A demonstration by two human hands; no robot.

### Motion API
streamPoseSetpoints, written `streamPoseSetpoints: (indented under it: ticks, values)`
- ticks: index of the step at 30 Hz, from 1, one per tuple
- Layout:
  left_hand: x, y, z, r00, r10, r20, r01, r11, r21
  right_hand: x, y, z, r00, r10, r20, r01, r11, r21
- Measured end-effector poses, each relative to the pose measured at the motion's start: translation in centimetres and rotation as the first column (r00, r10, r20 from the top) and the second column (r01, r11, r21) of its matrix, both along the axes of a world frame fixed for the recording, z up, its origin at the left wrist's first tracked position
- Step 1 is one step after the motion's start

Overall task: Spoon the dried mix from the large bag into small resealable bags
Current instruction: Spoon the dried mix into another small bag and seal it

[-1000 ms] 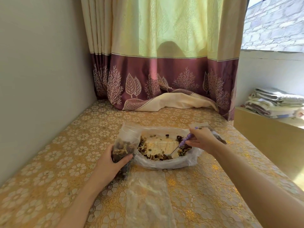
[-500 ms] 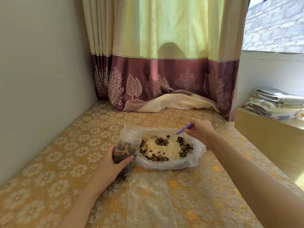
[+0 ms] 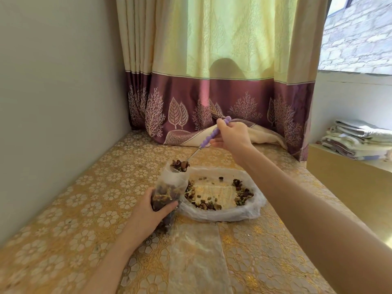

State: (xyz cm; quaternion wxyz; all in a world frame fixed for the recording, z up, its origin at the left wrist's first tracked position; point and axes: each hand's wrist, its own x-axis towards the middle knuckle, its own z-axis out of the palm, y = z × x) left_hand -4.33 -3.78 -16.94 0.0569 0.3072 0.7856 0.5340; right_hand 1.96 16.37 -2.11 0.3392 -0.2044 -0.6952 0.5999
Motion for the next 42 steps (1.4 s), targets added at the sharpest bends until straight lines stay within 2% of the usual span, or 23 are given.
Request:
streamPoseSetpoints:
  ticks: [3, 11, 13, 16, 21, 24, 26, 29, 35, 37, 42]
  values:
    - [0.0, -0.1, 0.0, 1.0, -0.006, 0.016, 0.005, 1.0, 0.02, 0.1, -1.7, 0.3, 0.996, 0.025, -0.081, -0.011, 0.985, 0.173]
    - [-0.2, 0.0, 0.0, 0.999, 0.01, 0.032, -0.011, 1.0, 0.024, 0.6, -3.6, 1.2, 0.981, 0.02, -0.193, 0.062, 0.91, 0.41]
    - [-0.2, 0.0, -0.1, 1.0, 0.008, 0.027, -0.008, 1.0, 0.024, 0.9, -3.4, 1.1, 0.975, 0.02, -0.222, 0.068, 0.922, 0.381]
    - [-0.2, 0.0, -0.2, 1.0, 0.007, 0.019, -0.008, 1.0, 0.028, 1.5, -2.0, 0.7, 0.971, -0.033, -0.235, 0.093, 0.964, 0.25]
    - [-0.1, 0.1, -0.2, 1.0, 0.012, 0.018, -0.013, 1.0, 0.026, 3.1, 1.4, -1.5, 0.962, -0.181, -0.203, 0.158, 0.98, -0.124]
    - [0.0, 0.1, 0.0, 1.0, 0.01, 0.025, -0.01, 1.0, 0.022, 4.3, 3.4, -3.3, 0.964, -0.219, -0.149, 0.177, 0.952, -0.25]
    - [0.0, 0.1, 0.0, 0.999, 0.009, 0.03, -0.01, 1.0, 0.026, 5.1, 4.4, -4.6, 0.972, -0.222, -0.075, 0.199, 0.952, -0.234]
    - [0.0, 0.1, 0.0, 0.999, 0.008, 0.037, -0.009, 1.0, 0.028, 6.1, 5.4, -6.2, 0.973, -0.23, 0.029, 0.232, 0.964, -0.128]
    - [-0.1, 0.1, -0.1, 0.999, 0.009, 0.041, -0.011, 0.999, 0.033, 7.3, 5.9, -7.6, 0.953, -0.272, 0.134, 0.258, 0.96, 0.113]
    - [-0.1, 0.1, -0.1, 0.999, 0.003, 0.049, -0.004, 0.999, 0.038, 7.6, 6.0, -7.8, 0.957, -0.254, 0.141, 0.24, 0.964, 0.112]
    - [0.2, 0.0, 0.1, 0.999, 0.0, 0.047, -0.002, 0.999, 0.036, 8.5, 6.6, -8.5, 0.967, -0.216, 0.136, 0.22, 0.975, -0.012]
